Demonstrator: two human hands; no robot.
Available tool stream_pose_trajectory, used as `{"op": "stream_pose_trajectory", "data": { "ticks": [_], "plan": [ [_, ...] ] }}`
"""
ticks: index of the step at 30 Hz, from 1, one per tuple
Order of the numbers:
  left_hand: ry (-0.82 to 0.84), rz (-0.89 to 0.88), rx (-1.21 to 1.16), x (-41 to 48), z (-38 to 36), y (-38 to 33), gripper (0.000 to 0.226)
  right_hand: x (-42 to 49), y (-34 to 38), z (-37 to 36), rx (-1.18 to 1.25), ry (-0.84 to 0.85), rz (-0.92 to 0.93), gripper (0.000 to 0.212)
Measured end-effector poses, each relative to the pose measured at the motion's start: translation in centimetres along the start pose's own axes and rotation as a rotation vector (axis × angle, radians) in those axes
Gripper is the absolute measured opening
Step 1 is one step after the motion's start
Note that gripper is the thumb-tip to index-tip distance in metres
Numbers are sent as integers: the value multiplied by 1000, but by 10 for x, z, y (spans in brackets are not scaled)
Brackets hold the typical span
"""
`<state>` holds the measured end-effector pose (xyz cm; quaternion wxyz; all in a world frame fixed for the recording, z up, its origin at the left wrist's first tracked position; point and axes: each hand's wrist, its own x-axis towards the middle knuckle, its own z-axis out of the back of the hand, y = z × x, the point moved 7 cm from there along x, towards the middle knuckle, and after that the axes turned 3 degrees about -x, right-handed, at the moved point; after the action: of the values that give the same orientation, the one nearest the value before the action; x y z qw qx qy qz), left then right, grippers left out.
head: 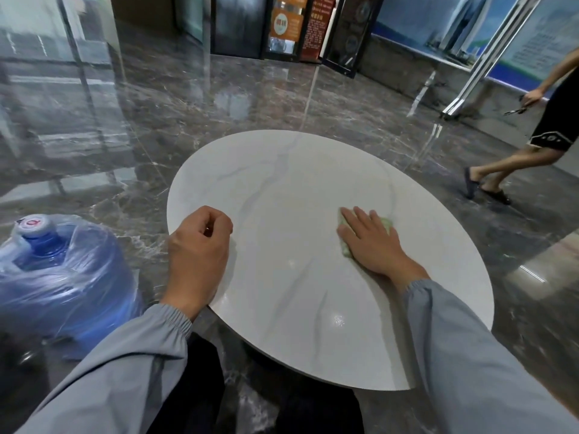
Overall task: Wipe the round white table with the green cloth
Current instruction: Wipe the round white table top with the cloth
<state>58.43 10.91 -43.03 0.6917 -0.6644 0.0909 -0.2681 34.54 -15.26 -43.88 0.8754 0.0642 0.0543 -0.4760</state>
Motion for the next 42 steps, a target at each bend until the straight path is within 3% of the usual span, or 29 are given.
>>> {"op": "stream_pose_trajectory", "data": {
  "ticks": [2,8,12,15,19,22,25,31,34,36,42],
  "plan": [
    [-3,-2,-6,0,1,-1,23,-7,30,-4,-13,15,59,59],
    [5,-15,-2,1,2,0,20,-134,160,-31,-83,-10,740,57],
    [10,-18,-8,0,0,-1,18,-147,160,-31,-32,35,832,56],
    [16,-11,19,1,-1,1,18,-94,132,-22,-30,0,687,56],
    [15,-23,36,-1,-1,-1,19,5,42,-2,-49,-38,217,58],
    [8,-14,25,-2,0,-3,18,40,13,1,12,12,21,60],
    [3,-20,27,-3,1,-3,20,36,51,-3,23,20,72,60],
    [-83,-74,26,-4,7,-10,21,-55,175,-28,-39,-2,629,60],
    [-92,-93,29,-3,8,-11,21,-62,179,-25,-5,24,696,59],
    [-78,-81,37,-2,7,-9,21,-34,157,-14,-21,9,610,58],
    [-53,-81,-11,-5,6,-6,28,54,34,9,25,1,25,59]
  ]
}}
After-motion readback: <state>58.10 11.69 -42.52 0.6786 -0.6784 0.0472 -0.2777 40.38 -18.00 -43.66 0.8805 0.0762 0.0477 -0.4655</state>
